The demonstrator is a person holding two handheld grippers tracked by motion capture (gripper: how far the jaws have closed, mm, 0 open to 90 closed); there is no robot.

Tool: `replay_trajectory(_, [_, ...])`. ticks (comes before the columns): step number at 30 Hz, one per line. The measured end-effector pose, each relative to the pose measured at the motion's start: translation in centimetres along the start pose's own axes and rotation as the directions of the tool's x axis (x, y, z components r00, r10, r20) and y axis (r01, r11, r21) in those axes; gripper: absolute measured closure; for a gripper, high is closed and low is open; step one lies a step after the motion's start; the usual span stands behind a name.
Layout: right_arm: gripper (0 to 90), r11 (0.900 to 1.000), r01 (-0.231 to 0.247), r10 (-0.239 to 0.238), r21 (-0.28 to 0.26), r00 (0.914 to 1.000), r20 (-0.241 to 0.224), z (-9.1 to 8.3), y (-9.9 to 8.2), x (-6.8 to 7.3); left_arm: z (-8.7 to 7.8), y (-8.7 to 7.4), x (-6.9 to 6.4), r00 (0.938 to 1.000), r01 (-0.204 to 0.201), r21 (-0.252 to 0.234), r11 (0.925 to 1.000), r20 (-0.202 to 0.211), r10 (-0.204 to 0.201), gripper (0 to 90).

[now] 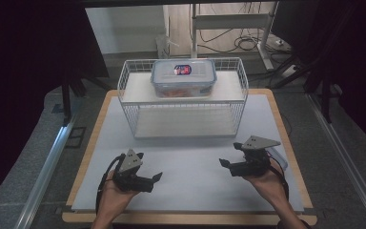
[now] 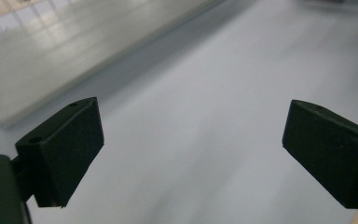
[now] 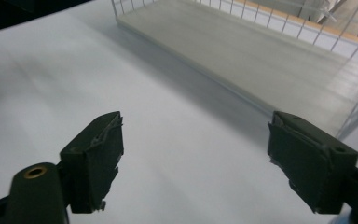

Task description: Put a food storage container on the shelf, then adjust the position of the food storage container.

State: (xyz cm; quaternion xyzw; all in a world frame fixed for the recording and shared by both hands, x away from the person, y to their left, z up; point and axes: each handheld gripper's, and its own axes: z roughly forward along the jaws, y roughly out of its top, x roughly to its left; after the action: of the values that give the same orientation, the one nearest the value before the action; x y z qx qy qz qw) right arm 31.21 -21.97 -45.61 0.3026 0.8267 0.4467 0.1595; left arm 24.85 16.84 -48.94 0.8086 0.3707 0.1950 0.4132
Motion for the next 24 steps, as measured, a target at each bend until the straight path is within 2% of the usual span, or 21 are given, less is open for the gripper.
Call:
replay_trajectory(4, [14.2,0.9998,0.005,-0.005,0.019,0.9997,0.023,0.3,-1.5,0.3,0.1,-1.4,0.2,0.9991,0.013,0.047,0.9988,-0.042,-0.011,3.9])
replay_trajectory(9, [11.5,0.9987,0.011,-0.013,0.049,0.9992,0.038,0.3,-2.9,0.7,-0.4,-2.1,0.4,0.9981,0.03,0.02,0.9994,-0.054,-0.029,3.7])
replay_trajectory(14, [11.6,0.9957,-0.038,0.037,0.084,0.9992,0.015,0.4,-3.7,0.9,-0.2,-2.4,0.3,0.9969,0.009,0.033,0.9994,-0.079,-0.006,3.8])
replay_trajectory(19, [9.2,0.9923,-0.036,0.035,0.118,0.9993,0.014,0.6,-3.9,1.1,0.2,-2.3,-0.1,0.9965,-0.019,0.047,0.9987,-0.08,0.022,3.9])
replay_trajectory(21, [6.6,0.991,-0.05,0.05,0.124,0.9987,0.0,0.6,-3.9,0.9,0.2,-2.3,-0.2,0.9966,-0.021,0.045,0.9988,-0.078,0.024,3.9])
replay_trajectory(24, [5.4,0.9905,-0.056,0.056,0.125,0.9984,0.008,0.5,-4.0,0.5,0.2,-2.4,-0.2,0.9968,-0.019,0.043,0.9989,-0.076,0.022,4.1])
